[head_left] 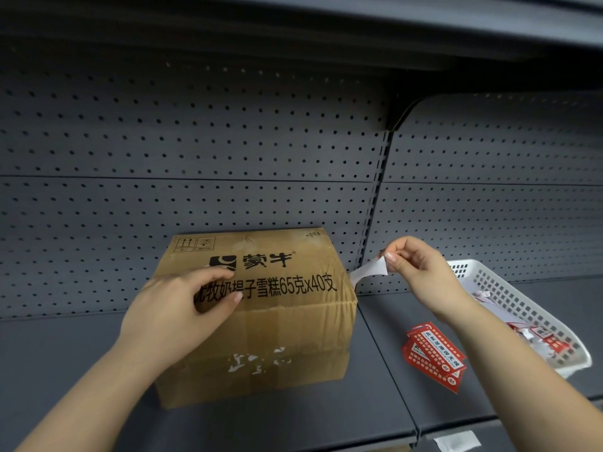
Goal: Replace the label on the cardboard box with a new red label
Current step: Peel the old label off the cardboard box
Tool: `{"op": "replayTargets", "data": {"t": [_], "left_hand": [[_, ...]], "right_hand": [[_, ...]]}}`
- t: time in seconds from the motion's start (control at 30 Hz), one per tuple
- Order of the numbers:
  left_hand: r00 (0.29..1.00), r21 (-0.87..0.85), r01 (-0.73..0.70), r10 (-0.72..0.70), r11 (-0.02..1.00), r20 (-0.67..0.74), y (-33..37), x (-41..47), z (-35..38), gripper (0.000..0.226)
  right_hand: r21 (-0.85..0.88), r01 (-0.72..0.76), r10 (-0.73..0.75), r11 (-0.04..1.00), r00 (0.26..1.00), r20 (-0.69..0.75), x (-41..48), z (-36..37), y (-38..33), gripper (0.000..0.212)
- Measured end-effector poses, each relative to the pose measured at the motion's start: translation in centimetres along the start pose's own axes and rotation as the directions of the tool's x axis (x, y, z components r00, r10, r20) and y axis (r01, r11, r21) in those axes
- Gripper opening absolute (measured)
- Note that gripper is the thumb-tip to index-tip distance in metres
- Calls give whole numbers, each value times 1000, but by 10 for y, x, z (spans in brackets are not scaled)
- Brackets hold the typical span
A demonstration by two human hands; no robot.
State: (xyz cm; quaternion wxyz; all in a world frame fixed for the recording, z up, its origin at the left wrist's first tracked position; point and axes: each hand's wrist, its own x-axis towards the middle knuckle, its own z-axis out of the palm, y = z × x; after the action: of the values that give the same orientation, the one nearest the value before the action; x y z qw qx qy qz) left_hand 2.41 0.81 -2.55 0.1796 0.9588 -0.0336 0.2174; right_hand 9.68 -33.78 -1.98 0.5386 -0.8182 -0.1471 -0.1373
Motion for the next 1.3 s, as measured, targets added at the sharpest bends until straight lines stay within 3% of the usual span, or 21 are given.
{"op": "replayTargets", "data": {"t": [0.1,0.37,0.53,0.63,0.8,0.9,1.0,1.07,1.2,1.3], "left_hand": [[1000,-1,0,0,1000,0,1,0,-1,47],[1000,-8,5,-5,1000,20,1,0,-1,53],[999,-40,7,-6,999,38,1,0,-3,50],[998,-168,31,-21,985,61,4,2,-8,41],[996,-322,-81,68,943,-52,51,-6,-18,40],[988,-530,-31,105,847,110,96,-12,-9,52],[965,-747,131,90,652,248,117,-4,7,34],[950,-806,229,57,545,308,123,-1,14,18],[927,-859,347,3,378,376,126,2,16,16],[912,-859,385,7,338,411,124,3,16,14]], "right_hand": [[-37,-9,9,999,1000,3,1,-1,-2,9],[127,-116,124,985,991,-52,-3,-13,-11,11],[19,-6,6,1000,1000,13,-8,-13,-24,5],[80,11,-16,997,997,73,-12,-7,-39,12],[202,5,-30,979,992,119,-20,11,-61,16],[291,-13,-29,957,990,137,-26,21,-67,16],[345,-12,-45,939,987,155,-32,28,-68,15],[345,-18,-36,939,988,149,-34,29,-68,12],[311,-58,19,949,992,126,-37,23,-64,20],[313,-88,50,946,991,126,-41,20,-63,21]]}}
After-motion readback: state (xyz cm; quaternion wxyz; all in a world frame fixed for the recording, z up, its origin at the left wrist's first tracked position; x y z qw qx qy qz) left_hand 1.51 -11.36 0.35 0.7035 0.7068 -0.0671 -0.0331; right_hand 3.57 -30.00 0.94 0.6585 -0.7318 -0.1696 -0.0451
